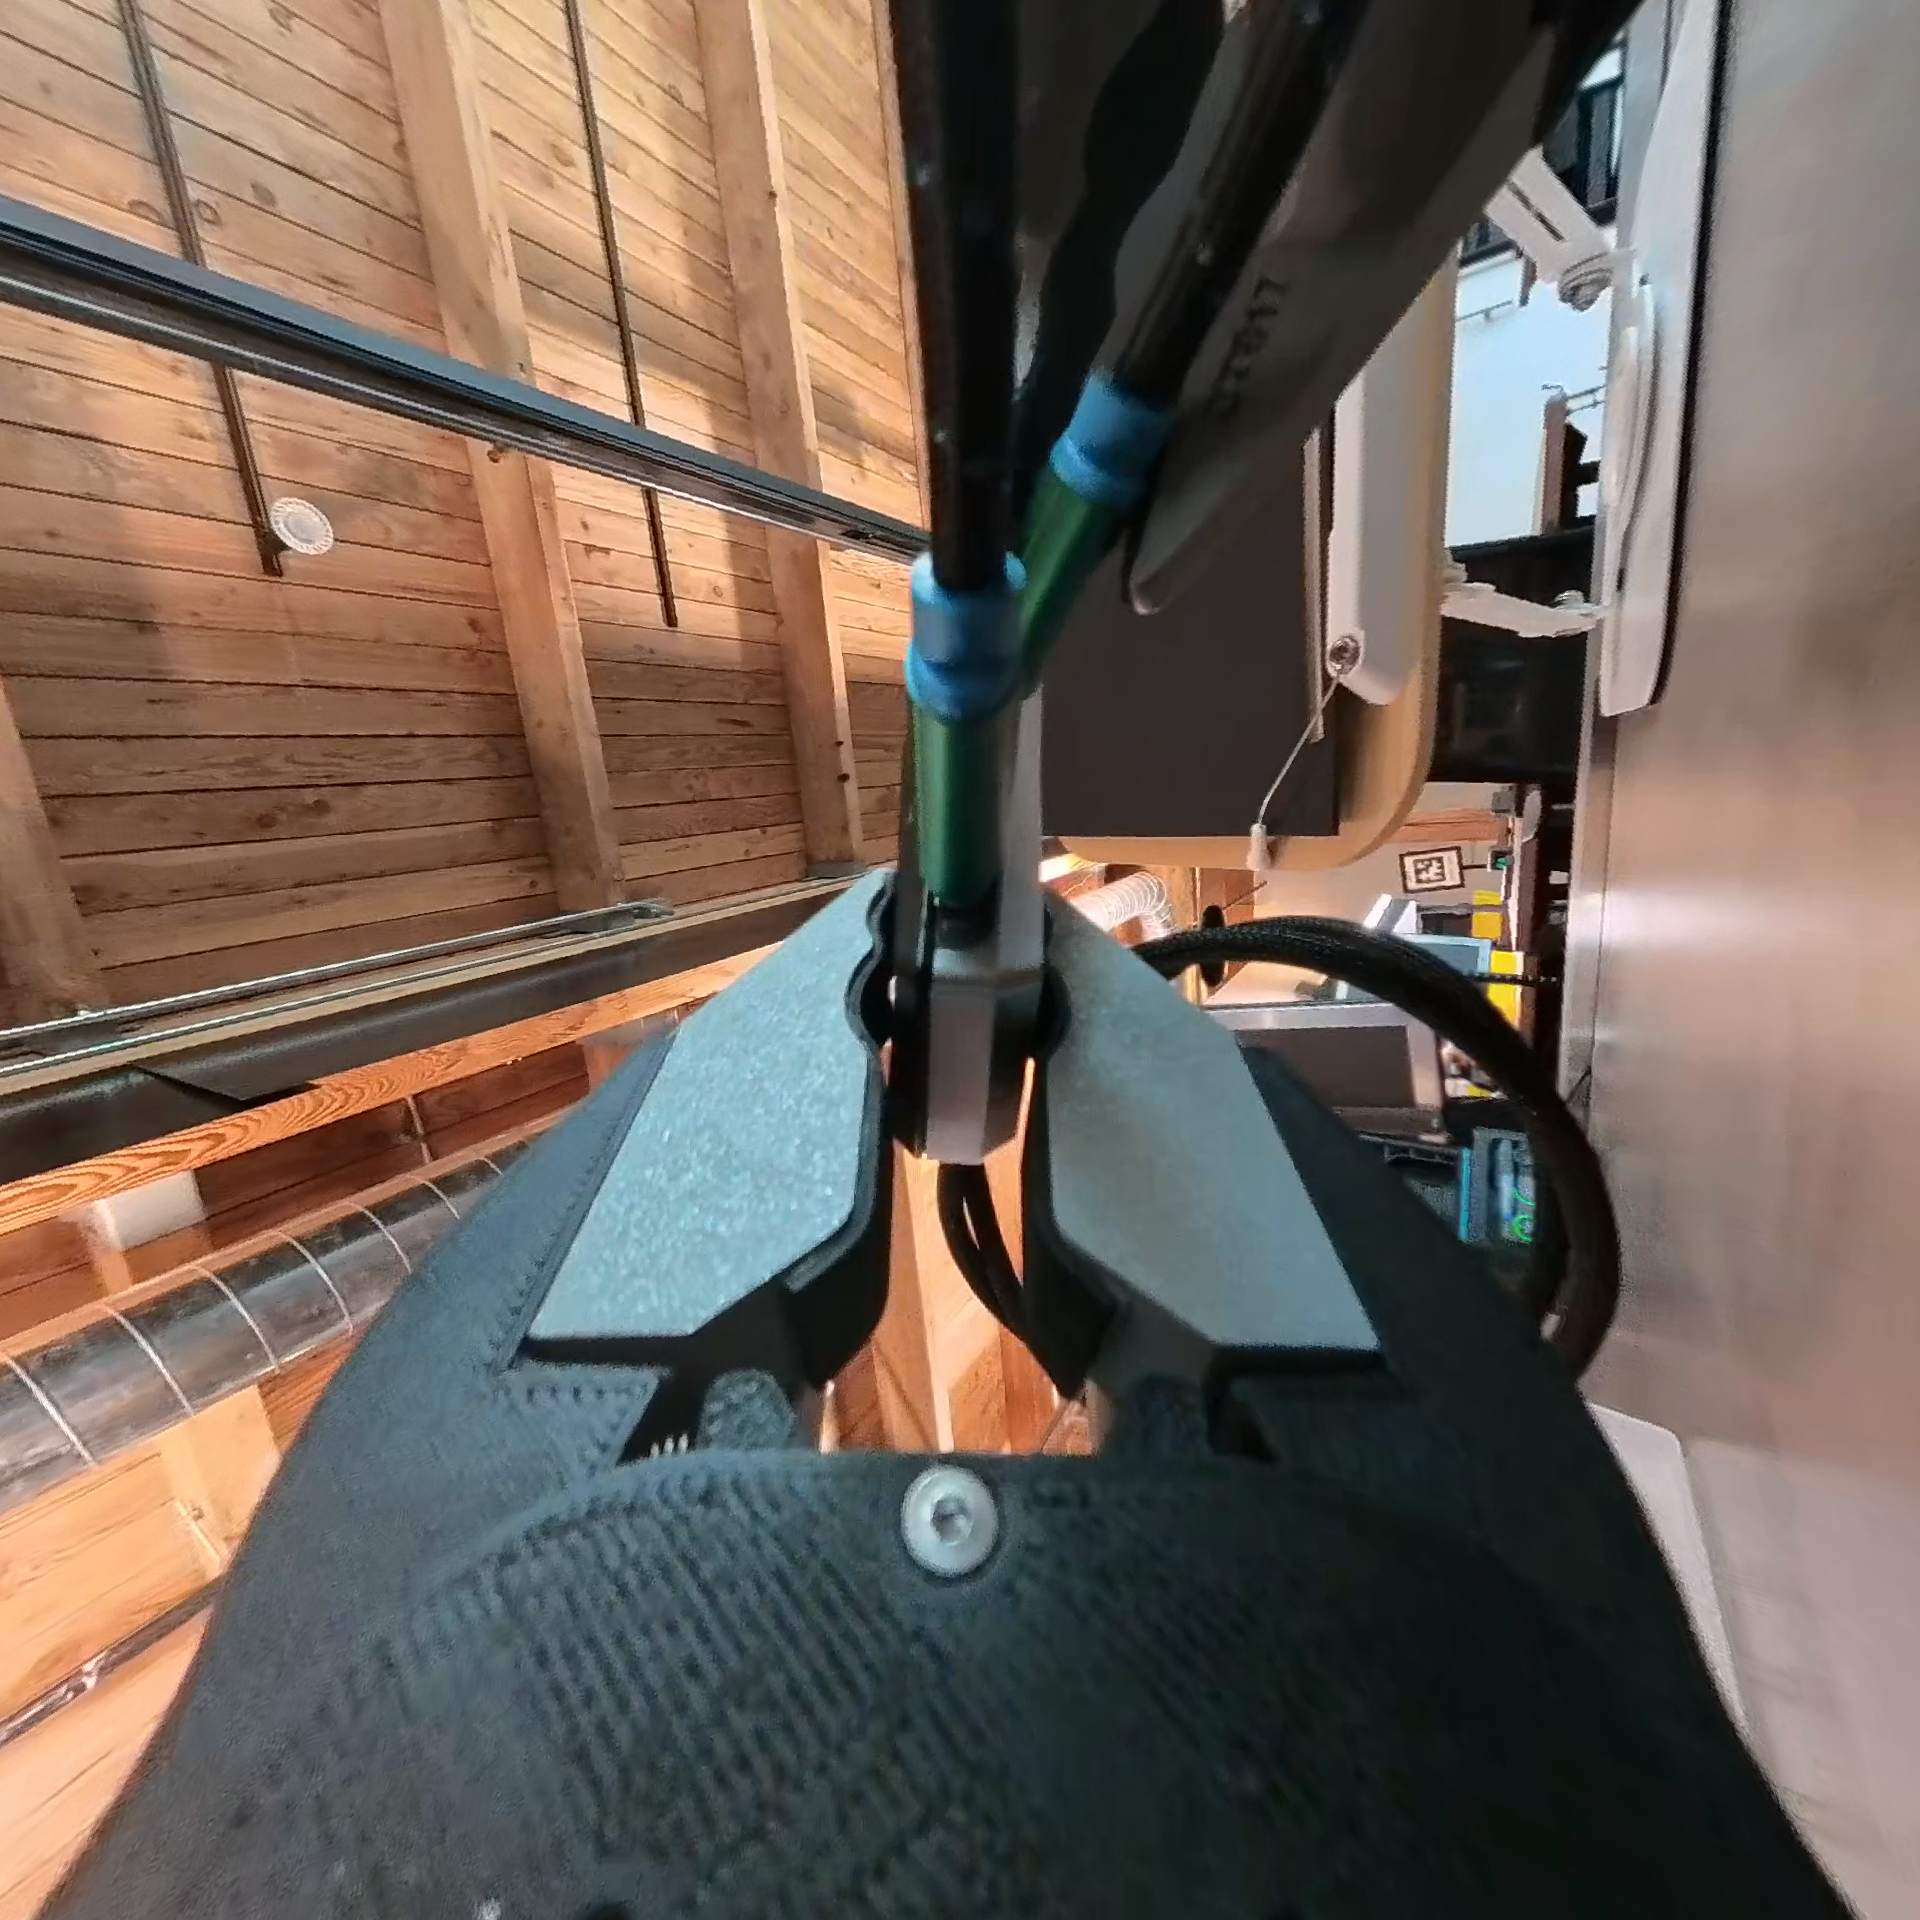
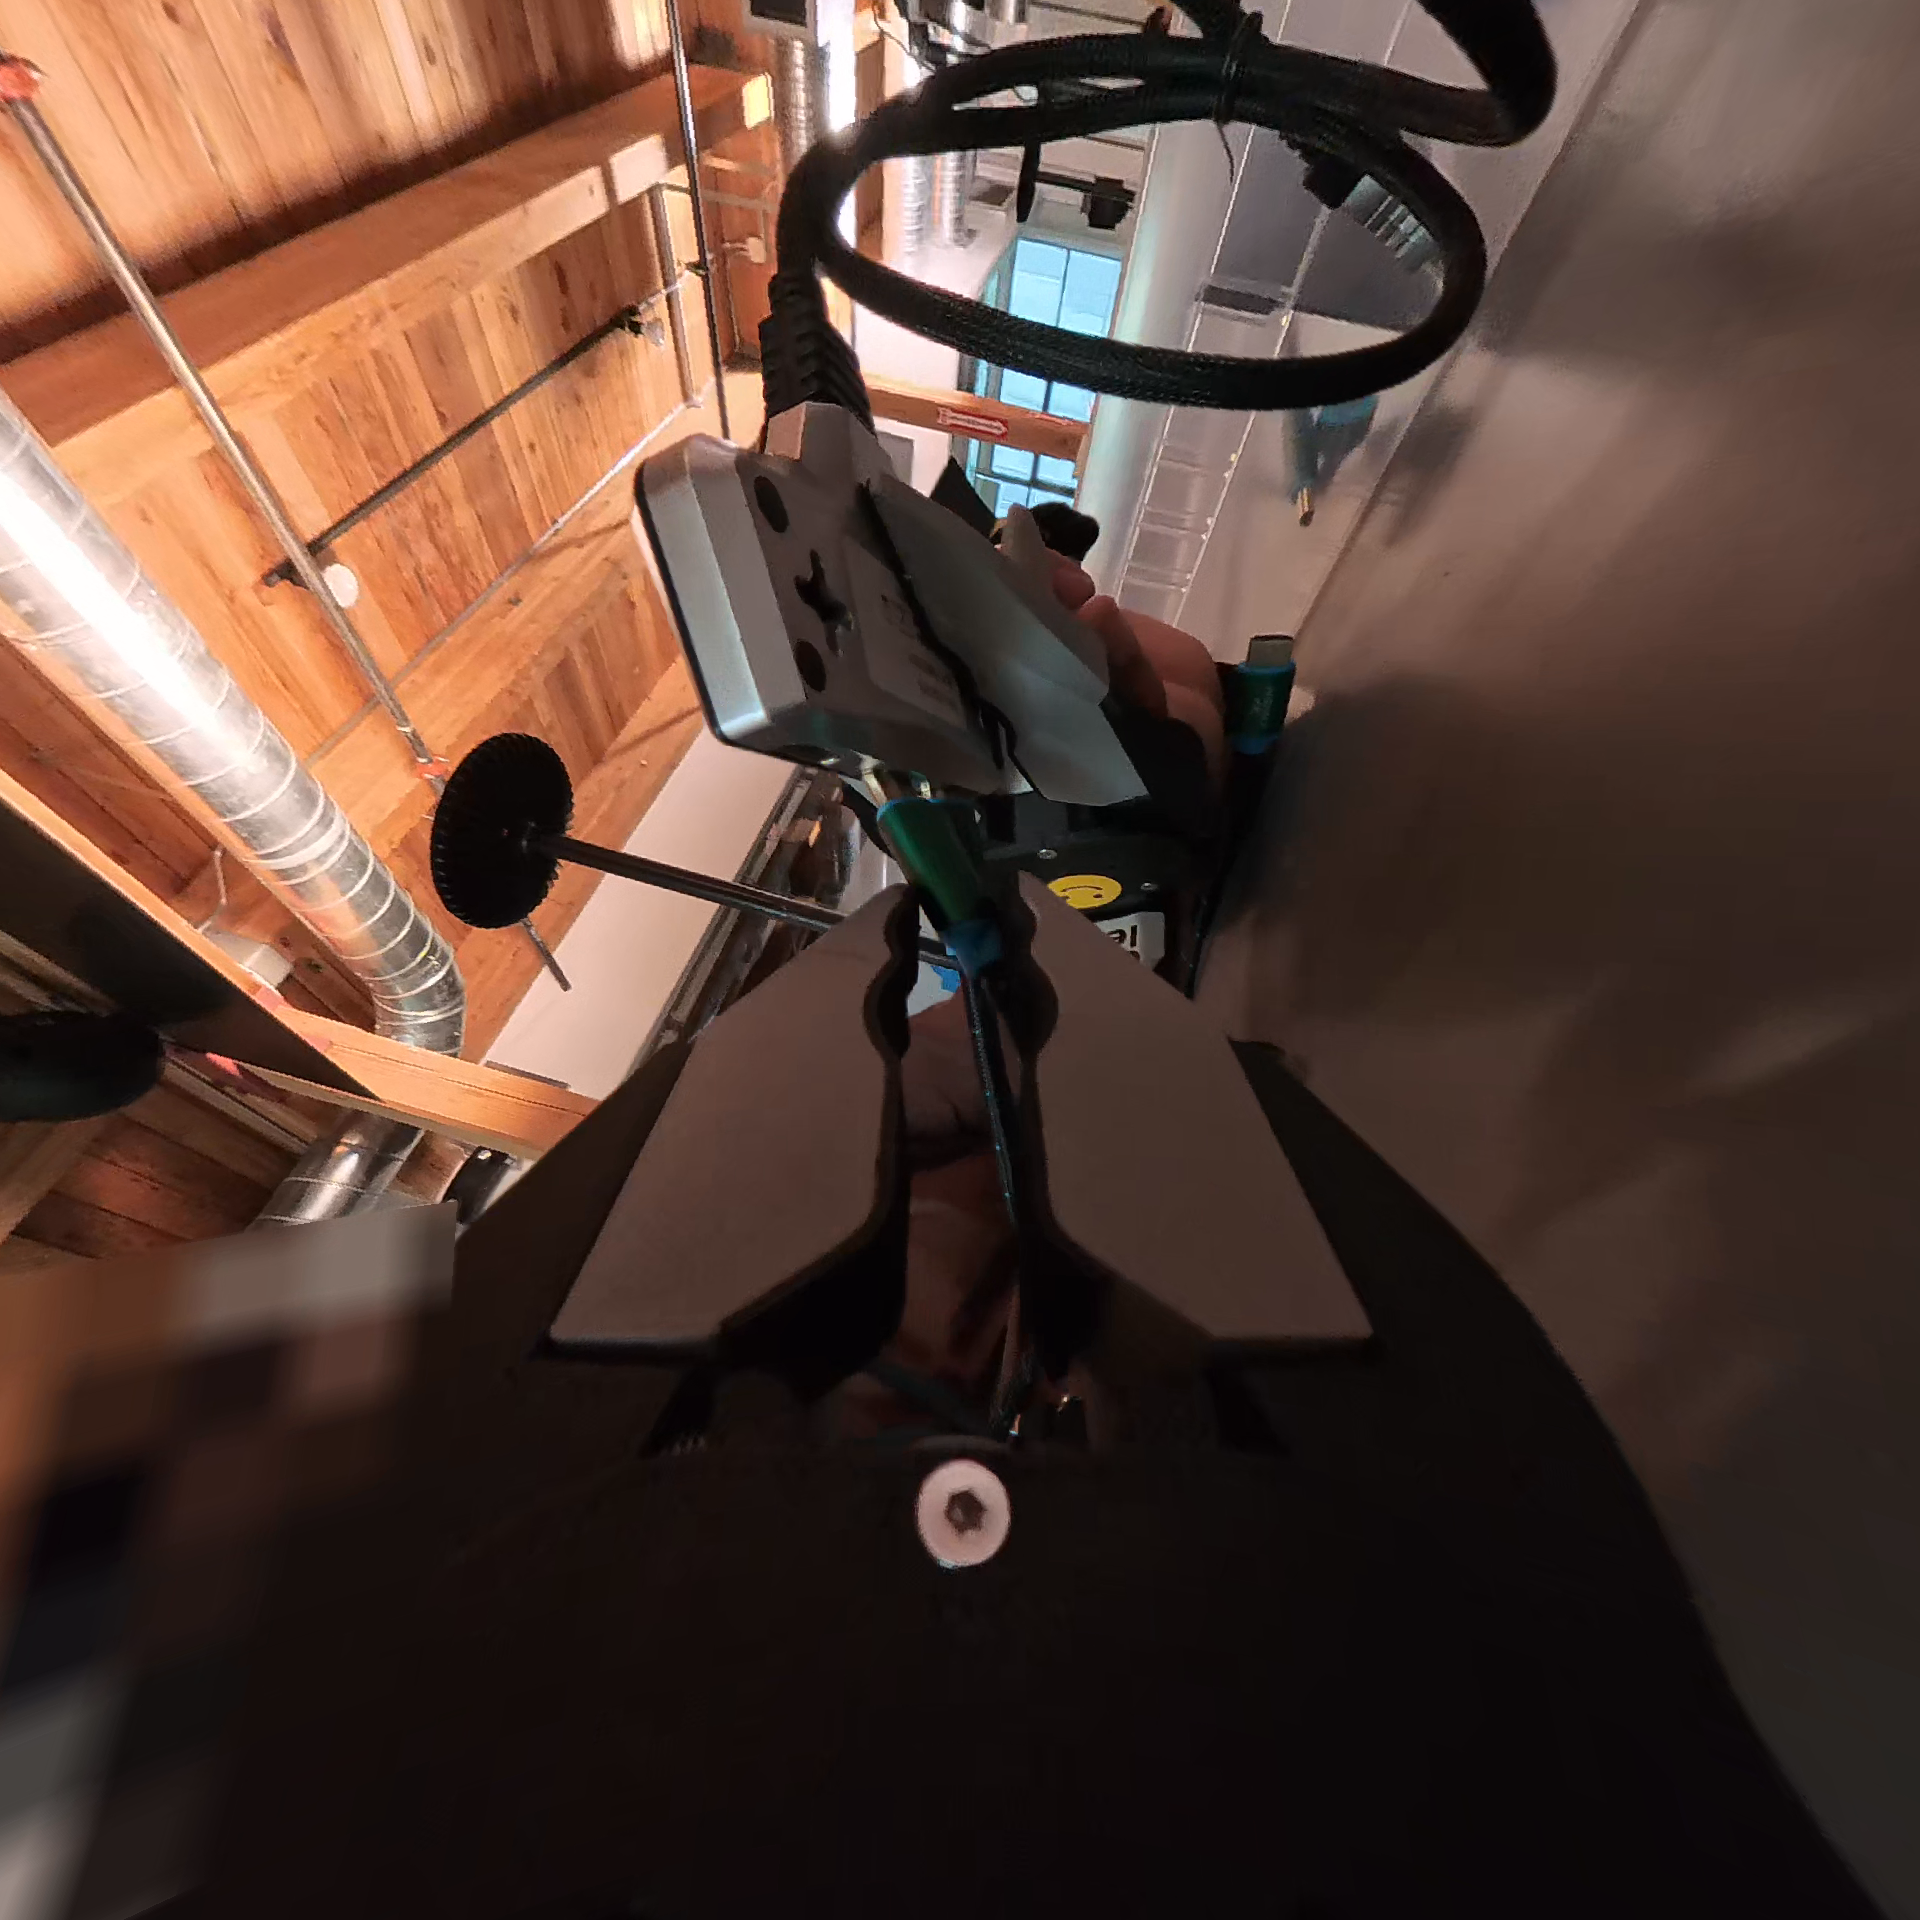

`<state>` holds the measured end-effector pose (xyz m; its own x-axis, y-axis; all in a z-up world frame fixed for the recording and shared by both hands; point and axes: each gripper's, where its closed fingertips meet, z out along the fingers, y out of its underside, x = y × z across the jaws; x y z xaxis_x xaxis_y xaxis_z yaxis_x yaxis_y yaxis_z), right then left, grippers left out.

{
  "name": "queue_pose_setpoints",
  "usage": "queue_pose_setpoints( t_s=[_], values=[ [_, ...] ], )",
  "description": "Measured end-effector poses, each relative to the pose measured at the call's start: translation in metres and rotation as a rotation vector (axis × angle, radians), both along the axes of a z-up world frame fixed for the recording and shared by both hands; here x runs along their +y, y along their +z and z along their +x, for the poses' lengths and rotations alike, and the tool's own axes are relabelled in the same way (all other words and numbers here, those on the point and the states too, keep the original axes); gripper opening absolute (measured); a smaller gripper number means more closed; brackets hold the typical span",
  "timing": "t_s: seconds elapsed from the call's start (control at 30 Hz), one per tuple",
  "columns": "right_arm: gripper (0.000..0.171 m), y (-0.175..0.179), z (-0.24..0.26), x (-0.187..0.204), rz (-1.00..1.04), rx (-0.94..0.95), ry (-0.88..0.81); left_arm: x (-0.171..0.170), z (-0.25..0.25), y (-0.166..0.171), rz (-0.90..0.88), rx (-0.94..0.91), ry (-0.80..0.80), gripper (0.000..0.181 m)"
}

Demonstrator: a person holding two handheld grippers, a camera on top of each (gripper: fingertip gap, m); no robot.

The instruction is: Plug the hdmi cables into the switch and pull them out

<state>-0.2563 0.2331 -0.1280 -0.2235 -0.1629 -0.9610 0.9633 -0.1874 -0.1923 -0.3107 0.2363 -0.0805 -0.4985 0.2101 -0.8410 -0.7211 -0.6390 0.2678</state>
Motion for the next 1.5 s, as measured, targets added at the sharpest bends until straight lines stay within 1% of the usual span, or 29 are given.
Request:
queue_pose_setpoints(
  t_s=[0.17, 0.37, 0.43, 0.47, 0.9, 1.13, 1.27, 1.5],
  values=[
    [0.012, 0.006, -0.003, -0.001, -0.044, 0.001, -0.019, -0.002, -0.004, 0.005, 0.040, -0.029, 0.025, 0.019],
    [0.012, 0.000, -0.006, 0.001, 0.024, 0.025, -0.047, 0.001, -0.011, -0.002, 0.024, -0.083, 0.035, 0.019],
    [0.012, -0.005, -0.007, 0.000, 0.064, 0.035, -0.052, -0.001, -0.012, 0.001, 0.048, -0.095, 0.034, 0.020],
    [0.012, -0.003, -0.007, -0.001, 0.047, 0.033, -0.051, -0.003, -0.012, 0.003, 0.056, -0.097, 0.034, 0.020],
    [0.012, 0.007, -0.004, 0.001, -0.003, 0.049, -0.036, 0.000, -0.010, 0.000, 0.034, -0.083, 0.019, 0.020],
    [0.012, 0.002, -0.004, 0.000, 0.015, 0.029, -0.029, 0.001, -0.010, -0.003, 0.019, -0.076, 0.016, 0.020],
    [0.013, -0.003, -0.004, 0.003, 0.022, 0.008, -0.027, 0.003, -0.007, -0.006, -0.012, -0.036, 0.025, 0.020],
    [0.013, -0.002, -0.003, 0.001, -0.007, -0.013, -0.023, 0.001, -0.005, -0.003, -0.011, -0.003, 0.020, 0.020]
  ],
)
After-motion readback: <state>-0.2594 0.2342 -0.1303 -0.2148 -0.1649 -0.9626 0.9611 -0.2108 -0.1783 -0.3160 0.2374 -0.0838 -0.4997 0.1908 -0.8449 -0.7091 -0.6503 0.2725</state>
